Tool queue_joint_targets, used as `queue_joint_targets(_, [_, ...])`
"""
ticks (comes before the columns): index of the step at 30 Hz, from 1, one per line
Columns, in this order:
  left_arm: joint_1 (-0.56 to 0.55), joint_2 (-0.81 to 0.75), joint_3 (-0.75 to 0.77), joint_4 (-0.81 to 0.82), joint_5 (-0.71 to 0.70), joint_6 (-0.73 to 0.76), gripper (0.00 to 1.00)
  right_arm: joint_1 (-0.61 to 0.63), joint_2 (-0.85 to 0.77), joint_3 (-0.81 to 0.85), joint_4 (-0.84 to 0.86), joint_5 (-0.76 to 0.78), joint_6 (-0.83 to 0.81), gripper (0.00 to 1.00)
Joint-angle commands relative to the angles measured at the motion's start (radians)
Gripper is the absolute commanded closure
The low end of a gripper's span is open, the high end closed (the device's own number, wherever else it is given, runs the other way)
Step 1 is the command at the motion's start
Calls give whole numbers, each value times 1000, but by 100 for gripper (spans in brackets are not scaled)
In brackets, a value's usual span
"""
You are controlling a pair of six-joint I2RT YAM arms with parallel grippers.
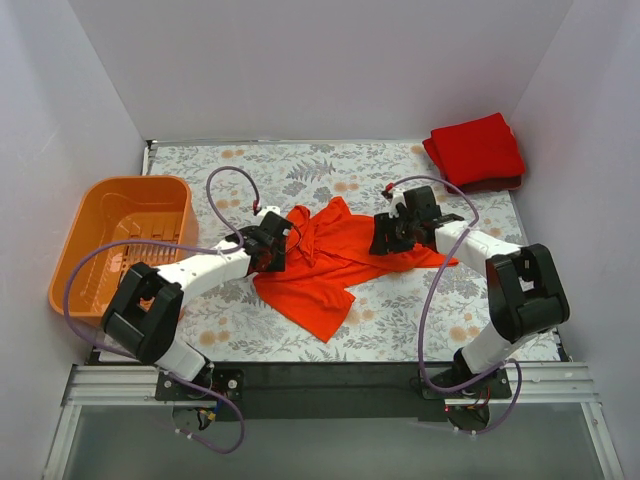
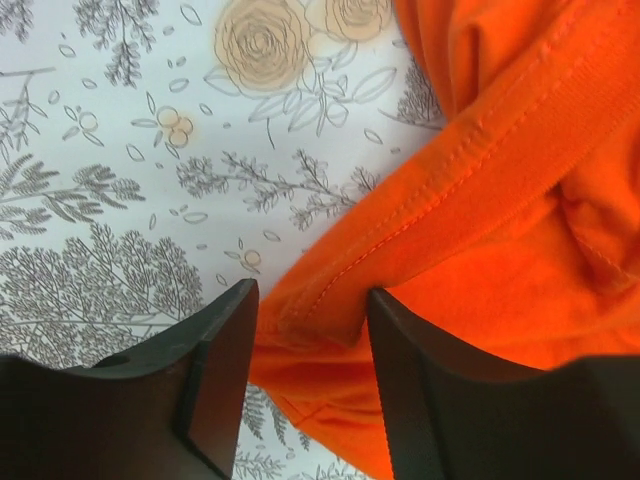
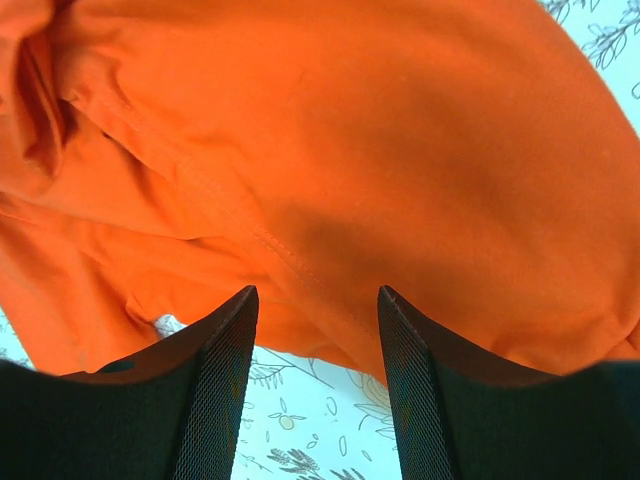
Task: Fold and stack the t-shirts
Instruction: Flatten the tshirt out
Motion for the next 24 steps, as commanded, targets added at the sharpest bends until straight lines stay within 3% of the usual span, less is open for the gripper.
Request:
queue_joint_targets(1, [4,34,58,23,-100,-9,55,2,36,-5,23,25,-24,42])
queue_joint_targets(6, [28,83,83,15,-106,-23,69,-1,91,-2,26,61,-31,42])
queue_joint_targets(8, [103,93,101,3,-112,-39,74,-6,103,-3,25,71,-31,42])
queue_joint_targets(10, [195,114,115,-10,-91,-49,75,-10,108,-3,26,79,-27,42])
queue_joint_targets(13, [234,160,165,-23,-101,-38,75,-12,105,-2,26,68,-19,42])
queue_joint_targets(18, [239,215,257,-92,-94,-72,62,-7,53,7,13,29,-24,42])
queue_joint_targets(22, [235,104,258,-178,-32,-162,44,8,-18,7,-24,21,-39,42])
queue_joint_targets(24, [231,10,229,-215,33,-205,40,26,-42,3,-36,16,-34,42])
